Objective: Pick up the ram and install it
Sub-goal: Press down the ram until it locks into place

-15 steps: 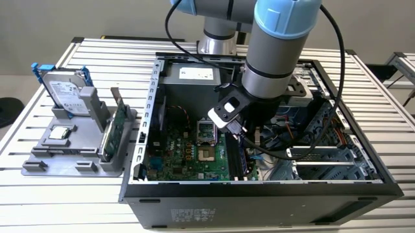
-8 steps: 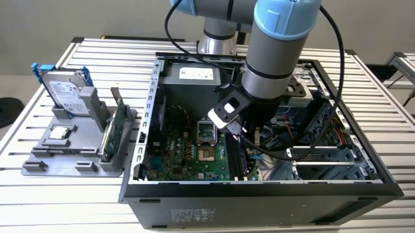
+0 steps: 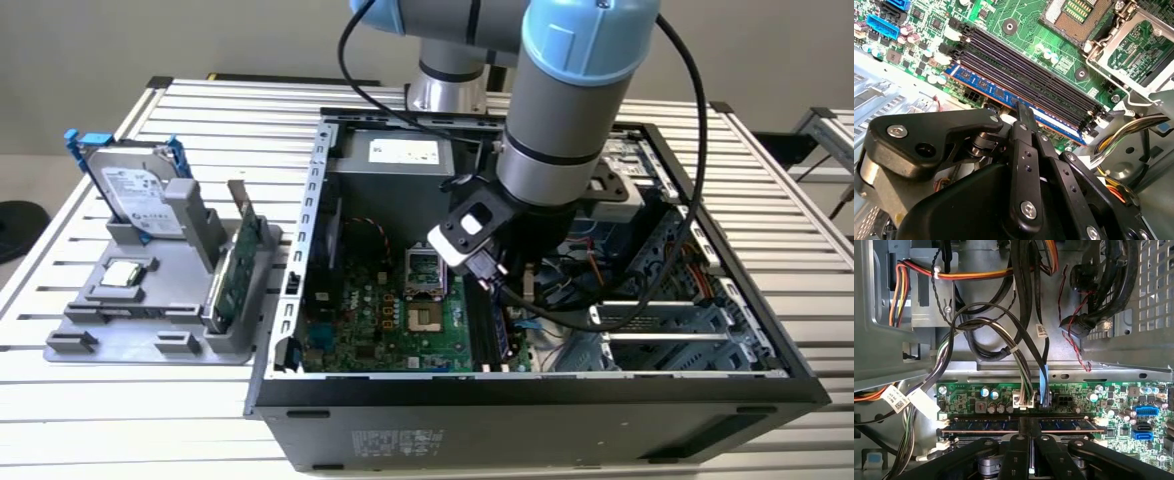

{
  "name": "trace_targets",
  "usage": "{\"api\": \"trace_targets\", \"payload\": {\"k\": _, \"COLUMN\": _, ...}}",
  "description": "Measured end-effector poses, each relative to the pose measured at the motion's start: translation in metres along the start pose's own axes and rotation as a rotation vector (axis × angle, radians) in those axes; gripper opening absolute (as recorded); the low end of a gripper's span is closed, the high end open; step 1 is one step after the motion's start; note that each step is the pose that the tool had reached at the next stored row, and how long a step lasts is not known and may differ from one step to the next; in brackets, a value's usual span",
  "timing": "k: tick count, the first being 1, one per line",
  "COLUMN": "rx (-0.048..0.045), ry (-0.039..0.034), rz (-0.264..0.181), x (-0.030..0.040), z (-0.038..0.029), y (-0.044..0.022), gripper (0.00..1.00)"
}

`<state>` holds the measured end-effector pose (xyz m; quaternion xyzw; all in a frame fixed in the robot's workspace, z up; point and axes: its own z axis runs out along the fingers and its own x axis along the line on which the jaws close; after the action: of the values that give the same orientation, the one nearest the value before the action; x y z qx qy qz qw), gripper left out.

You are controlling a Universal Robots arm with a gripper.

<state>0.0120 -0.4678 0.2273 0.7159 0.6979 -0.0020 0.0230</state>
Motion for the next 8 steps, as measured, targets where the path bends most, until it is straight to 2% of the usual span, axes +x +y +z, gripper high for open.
{"api": "trace_targets", "payload": {"k": 8, "rx": 0.0000, "ry": 0.0001, "rz": 0.000, "x": 0.0001, "z": 0.0018, "y": -0.0001, "gripper": 0.00}}
